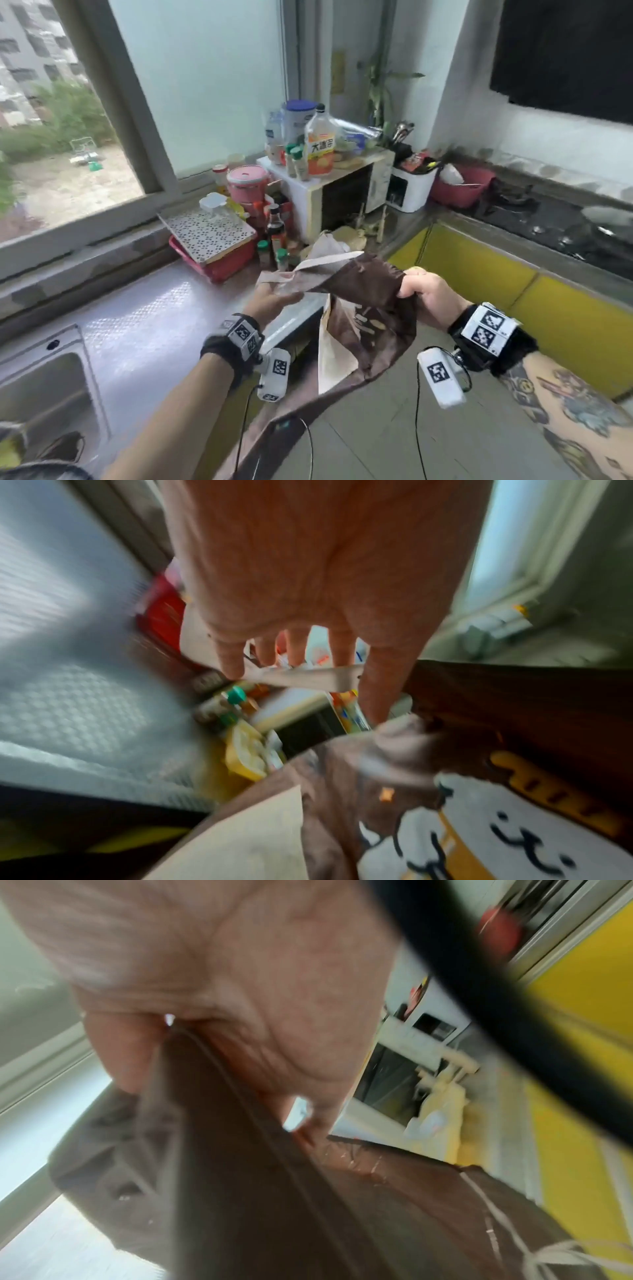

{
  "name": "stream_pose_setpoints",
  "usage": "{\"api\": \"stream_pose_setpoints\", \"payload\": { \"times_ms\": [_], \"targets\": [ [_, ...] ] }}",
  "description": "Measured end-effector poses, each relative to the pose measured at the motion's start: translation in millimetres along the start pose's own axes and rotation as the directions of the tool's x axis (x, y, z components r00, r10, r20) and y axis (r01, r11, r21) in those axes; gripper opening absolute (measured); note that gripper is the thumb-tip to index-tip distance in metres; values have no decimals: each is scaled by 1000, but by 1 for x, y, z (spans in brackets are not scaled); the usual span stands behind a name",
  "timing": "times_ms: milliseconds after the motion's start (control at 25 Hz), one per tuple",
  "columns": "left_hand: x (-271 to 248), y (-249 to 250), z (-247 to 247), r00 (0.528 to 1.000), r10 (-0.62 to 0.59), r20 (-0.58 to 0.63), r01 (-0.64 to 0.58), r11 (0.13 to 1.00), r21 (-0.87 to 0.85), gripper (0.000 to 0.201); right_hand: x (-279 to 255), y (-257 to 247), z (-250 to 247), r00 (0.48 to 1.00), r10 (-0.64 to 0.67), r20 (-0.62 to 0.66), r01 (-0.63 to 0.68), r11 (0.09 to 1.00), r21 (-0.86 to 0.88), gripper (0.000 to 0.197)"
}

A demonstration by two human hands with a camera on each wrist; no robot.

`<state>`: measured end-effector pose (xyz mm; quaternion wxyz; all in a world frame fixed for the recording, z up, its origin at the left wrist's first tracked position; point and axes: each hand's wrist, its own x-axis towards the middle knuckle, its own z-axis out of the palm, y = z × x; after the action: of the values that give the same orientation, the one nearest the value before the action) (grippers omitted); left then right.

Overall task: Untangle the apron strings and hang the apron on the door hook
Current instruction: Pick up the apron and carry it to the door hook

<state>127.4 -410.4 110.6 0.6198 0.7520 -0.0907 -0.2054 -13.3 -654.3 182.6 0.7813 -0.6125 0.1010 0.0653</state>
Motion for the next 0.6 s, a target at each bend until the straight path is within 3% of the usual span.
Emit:
{"api": "stream_pose_setpoints", "payload": {
  "times_ms": [80,160,200,400,480,520,600],
  "targets": [
    [0,30,69,989,133,63,-131,990,-42,30,-42,-2,-52,994,-63,-86,70,994,82,17],
    [1,56,122,973,221,65,-214,972,-98,15,-71,1,-94,971,-72,-228,115,976,185,45],
    [1,71,152,966,240,98,-227,965,-130,10,-87,5,-121,965,-53,-258,122,958,258,49],
    [21,132,277,918,323,231,-323,946,-38,10,-149,14,-209,872,1,-490,118,970,213,26],
    [16,155,323,840,396,371,-445,894,53,9,-175,14,-233,837,-28,-546,132,979,153,25],
    [13,166,350,775,429,464,-532,839,114,7,-193,13,-249,828,-44,-559,146,980,138,26],
    [5,184,400,613,470,635,-729,646,225,8,-228,6,-275,828,-67,-557,158,981,116,28]
  ]
}}
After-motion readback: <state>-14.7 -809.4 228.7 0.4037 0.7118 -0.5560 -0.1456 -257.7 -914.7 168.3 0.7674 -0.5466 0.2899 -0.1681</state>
